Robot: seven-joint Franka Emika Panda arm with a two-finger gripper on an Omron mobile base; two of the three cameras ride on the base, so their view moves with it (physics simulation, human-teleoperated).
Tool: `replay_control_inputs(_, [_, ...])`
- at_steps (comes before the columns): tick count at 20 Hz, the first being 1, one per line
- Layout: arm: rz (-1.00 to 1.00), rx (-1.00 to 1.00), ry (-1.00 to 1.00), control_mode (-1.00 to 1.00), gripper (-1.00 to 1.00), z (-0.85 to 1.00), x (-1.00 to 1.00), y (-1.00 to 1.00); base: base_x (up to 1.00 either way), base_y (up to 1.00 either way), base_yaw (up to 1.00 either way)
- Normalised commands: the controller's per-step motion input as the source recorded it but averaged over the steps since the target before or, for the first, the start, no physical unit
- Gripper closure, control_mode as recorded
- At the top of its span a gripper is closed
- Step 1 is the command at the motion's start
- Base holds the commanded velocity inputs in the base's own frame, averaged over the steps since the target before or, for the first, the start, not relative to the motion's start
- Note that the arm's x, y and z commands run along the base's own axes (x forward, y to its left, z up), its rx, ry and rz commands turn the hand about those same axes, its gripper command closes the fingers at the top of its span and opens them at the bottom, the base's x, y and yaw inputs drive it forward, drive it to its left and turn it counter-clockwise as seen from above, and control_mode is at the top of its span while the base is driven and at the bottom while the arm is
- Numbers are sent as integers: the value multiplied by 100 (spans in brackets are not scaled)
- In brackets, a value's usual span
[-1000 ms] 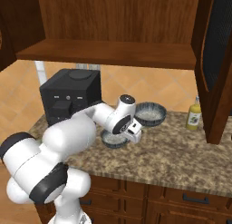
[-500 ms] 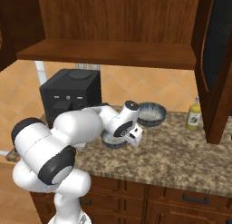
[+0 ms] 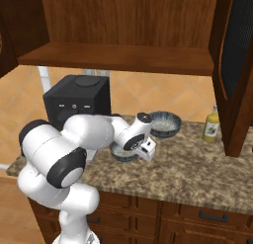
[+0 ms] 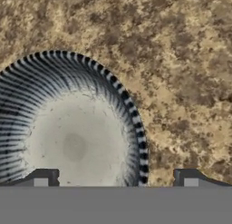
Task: Pick up the bowls on the counter and stack them on top of one another in the open cabinet. Place the smaller bowl on top of the larger bowl.
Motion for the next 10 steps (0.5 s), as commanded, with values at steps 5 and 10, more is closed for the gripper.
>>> replay_control_inputs(5, [0, 0, 0, -100, -100, -18, 8, 0, 0, 0, 0])
replay_control_inputs(10, [0, 0, 0, -100, -100, -5, 3, 0, 0, 0, 0])
